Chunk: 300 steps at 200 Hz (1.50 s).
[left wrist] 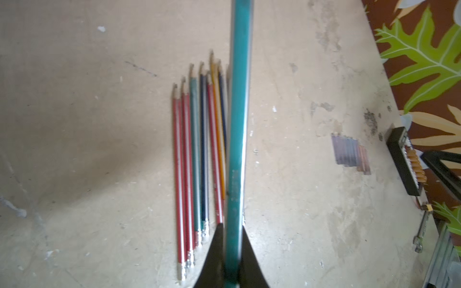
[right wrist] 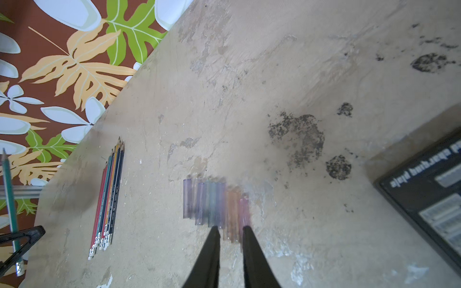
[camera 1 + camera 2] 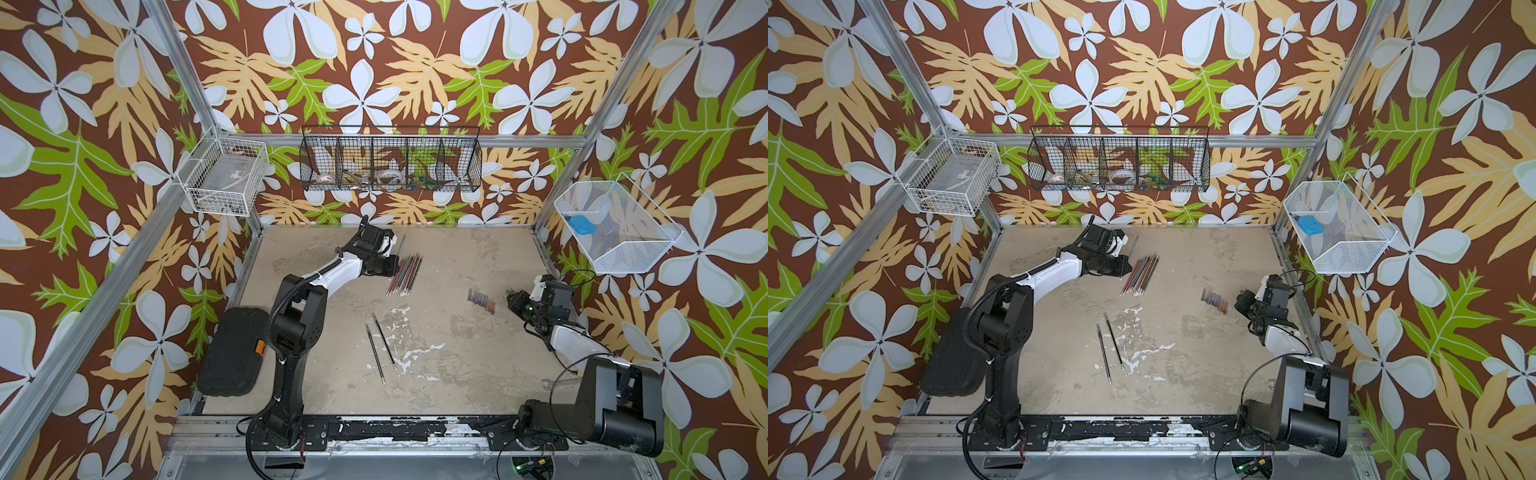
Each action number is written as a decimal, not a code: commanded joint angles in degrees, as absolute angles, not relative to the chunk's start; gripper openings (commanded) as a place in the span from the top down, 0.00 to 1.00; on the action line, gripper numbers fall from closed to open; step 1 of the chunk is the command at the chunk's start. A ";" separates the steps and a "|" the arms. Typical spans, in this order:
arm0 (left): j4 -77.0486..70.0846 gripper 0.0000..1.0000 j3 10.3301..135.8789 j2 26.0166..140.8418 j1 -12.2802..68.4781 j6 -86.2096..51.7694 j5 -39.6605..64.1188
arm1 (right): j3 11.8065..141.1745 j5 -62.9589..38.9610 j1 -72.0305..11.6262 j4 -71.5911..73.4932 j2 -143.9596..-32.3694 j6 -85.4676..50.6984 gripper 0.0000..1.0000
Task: Remove the protective cover of the pencils
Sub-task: Place the pencil at the center of the board, then pick up the pencil from the center of the board.
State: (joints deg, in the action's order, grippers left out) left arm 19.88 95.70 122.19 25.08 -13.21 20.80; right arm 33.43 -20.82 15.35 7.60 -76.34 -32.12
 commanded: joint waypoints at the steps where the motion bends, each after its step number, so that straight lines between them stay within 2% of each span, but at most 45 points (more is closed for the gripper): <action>1: 22.98 1.00 97.83 124.85 24.88 -12.16 20.50 | 33.40 -20.89 15.30 7.20 -76.53 -31.29 0.80; 44: 24.50 0.98 99.68 127.76 23.81 -12.71 16.64 | 33.23 -21.36 15.29 7.60 -76.66 -31.30 0.80; 105: 26.00 0.90 101.51 130.87 22.59 -13.36 18.81 | 32.85 -22.98 15.36 9.14 -78.21 -32.20 0.80; 114: 26.10 0.88 101.55 130.95 22.59 -13.27 18.44 | 32.78 -23.28 15.35 9.30 -78.47 -32.25 0.80; 131: 26.24 0.78 101.67 131.20 22.59 -13.15 18.08 | 32.72 -23.42 15.29 9.50 -78.46 -32.40 0.80; 155: 26.28 0.72 101.69 131.20 22.59 -13.16 18.35 | 32.67 -23.53 15.31 9.67 -78.31 -32.42 0.80; 206: 25.49 0.72 100.97 128.79 22.75 -13.97 19.68 | 32.31 -23.81 15.33 9.83 -77.66 -32.01 0.80; 238: 16.64 0.73 93.73 118.50 23.85 -17.35 24.99 | 30.26 -25.65 14.37 13.22 -73.03 -30.93 0.81; 251: 12.09 0.72 89.59 112.69 24.12 -19.05 26.20 | 30.91 -23.66 9.68 13.69 -70.68 -28.50 0.83; 265: 8.02 0.71 86.06 107.09 24.00 -20.47 26.61 | 34.17 -16.33 -1.15 11.57 -70.28 -23.14 0.82; 283: 3.60 0.70 82.23 100.83 23.27 -22.23 26.84 | 40.35 -7.33 -15.84 6.63 -75.41 -18.04 0.82; 300: 0.00 0.69 78.67 95.59 22.14 -23.73 26.83 | 44.13 -4.77 -24.53 5.05 -81.33 -19.66 0.82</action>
